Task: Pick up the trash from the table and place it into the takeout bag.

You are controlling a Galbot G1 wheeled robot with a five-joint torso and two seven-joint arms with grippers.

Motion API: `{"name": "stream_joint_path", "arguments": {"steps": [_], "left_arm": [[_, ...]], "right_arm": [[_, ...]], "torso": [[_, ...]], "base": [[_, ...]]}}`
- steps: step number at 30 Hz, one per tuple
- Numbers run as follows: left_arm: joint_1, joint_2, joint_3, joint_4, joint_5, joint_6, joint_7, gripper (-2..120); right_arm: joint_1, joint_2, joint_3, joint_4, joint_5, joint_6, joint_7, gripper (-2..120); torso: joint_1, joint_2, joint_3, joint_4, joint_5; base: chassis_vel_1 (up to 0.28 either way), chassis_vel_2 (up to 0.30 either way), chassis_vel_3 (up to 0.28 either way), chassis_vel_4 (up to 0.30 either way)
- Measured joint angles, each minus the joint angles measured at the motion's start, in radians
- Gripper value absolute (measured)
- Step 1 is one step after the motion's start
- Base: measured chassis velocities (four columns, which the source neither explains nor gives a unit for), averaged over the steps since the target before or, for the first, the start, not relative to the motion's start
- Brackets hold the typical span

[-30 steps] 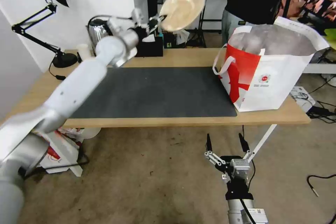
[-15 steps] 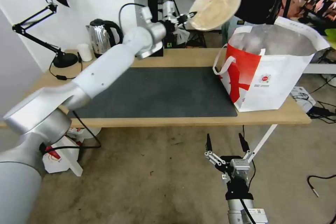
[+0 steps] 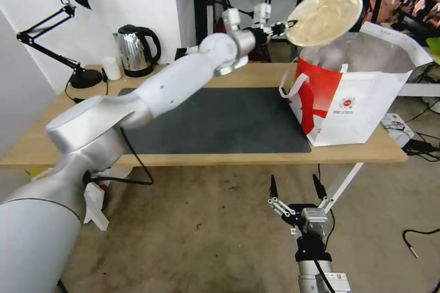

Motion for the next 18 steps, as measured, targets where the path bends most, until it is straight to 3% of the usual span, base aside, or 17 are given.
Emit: {"name": "stream_joint_path", "arguments": {"steps": [8,13,18], "left_arm": [[-0.024,-0.096,0.043,0.137,0.013,0.000,-0.002,0],[-0.037,-0.099,0.049,0.166,0.022,0.002,-0.040,0],[-0.044,-0.098,0.056,0.183,0.025,0.002,-0.076,0]], "right_arm": [[0.000,0.000,0.000,0.000,0.000,0.000,0.000,100],[0.000,0.000,0.000,0.000,0.000,0.000,0.000,100],[0.000,0.000,0.000,0.000,0.000,0.000,0.000,100]], "torso": [[0.000,0.000,0.000,-0.0005,0.0000],[0.000,0.000,0.000,0.0005,-0.0004],[0.000,0.000,0.000,-0.0001,-0.0003]], "base": [[0.000,0.000,0.000,0.000],[0.000,0.000,0.000,0.000],[0.000,0.000,0.000,0.000]]}}
